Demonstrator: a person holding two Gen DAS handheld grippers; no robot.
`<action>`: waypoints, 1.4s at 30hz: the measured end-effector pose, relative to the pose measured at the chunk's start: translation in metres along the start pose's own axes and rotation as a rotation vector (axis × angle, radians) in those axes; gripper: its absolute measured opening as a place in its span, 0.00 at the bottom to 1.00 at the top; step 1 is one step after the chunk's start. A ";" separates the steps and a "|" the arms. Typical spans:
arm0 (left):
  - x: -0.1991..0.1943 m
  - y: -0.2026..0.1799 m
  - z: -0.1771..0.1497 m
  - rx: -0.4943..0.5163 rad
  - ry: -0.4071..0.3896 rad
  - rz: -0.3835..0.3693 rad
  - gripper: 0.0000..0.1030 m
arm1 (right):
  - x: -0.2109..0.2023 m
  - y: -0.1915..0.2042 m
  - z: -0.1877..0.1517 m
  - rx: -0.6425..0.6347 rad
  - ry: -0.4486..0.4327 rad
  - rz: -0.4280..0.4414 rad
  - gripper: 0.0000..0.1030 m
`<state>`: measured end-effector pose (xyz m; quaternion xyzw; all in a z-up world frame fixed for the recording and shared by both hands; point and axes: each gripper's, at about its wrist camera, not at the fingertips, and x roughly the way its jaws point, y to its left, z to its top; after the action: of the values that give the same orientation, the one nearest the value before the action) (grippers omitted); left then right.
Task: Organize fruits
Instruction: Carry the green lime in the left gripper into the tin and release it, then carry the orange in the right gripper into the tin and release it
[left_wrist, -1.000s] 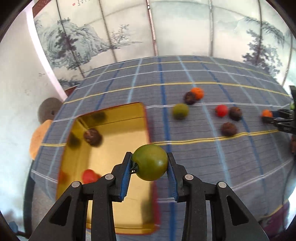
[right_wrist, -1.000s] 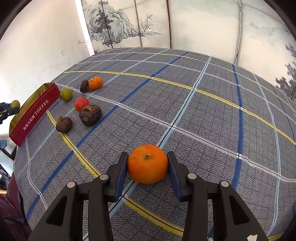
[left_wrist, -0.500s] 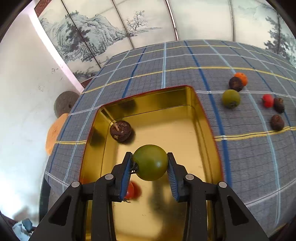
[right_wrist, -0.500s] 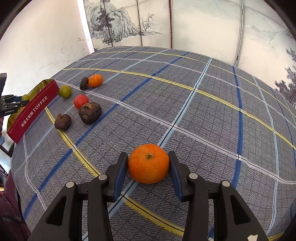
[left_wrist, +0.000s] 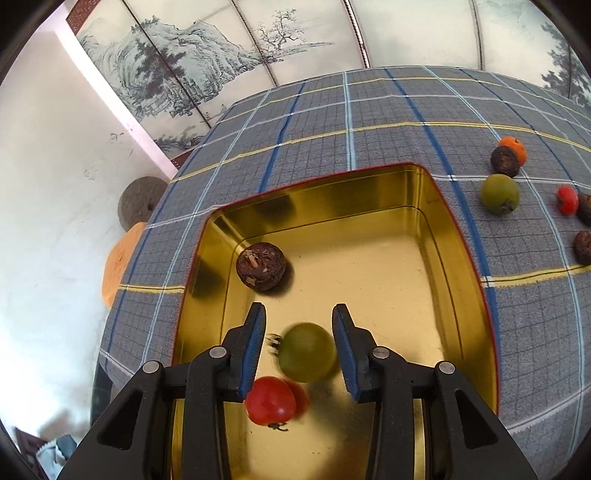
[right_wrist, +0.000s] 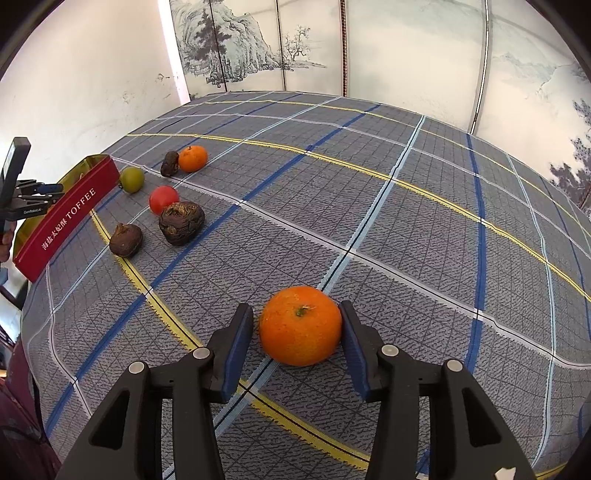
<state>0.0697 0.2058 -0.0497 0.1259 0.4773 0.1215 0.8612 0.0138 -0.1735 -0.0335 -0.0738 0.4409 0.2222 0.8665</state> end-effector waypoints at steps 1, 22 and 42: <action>0.001 0.001 0.002 -0.002 0.001 0.004 0.39 | 0.000 0.000 0.000 0.000 0.000 -0.001 0.44; -0.004 0.017 0.010 -0.088 -0.043 0.033 0.56 | 0.001 0.004 0.000 -0.022 0.005 -0.019 0.45; -0.058 0.045 -0.037 -0.273 -0.097 0.022 0.59 | -0.007 0.011 -0.005 0.068 -0.002 0.051 0.37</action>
<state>0.0041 0.2324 -0.0083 0.0184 0.4128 0.1887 0.8909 0.0018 -0.1676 -0.0298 -0.0327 0.4491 0.2291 0.8630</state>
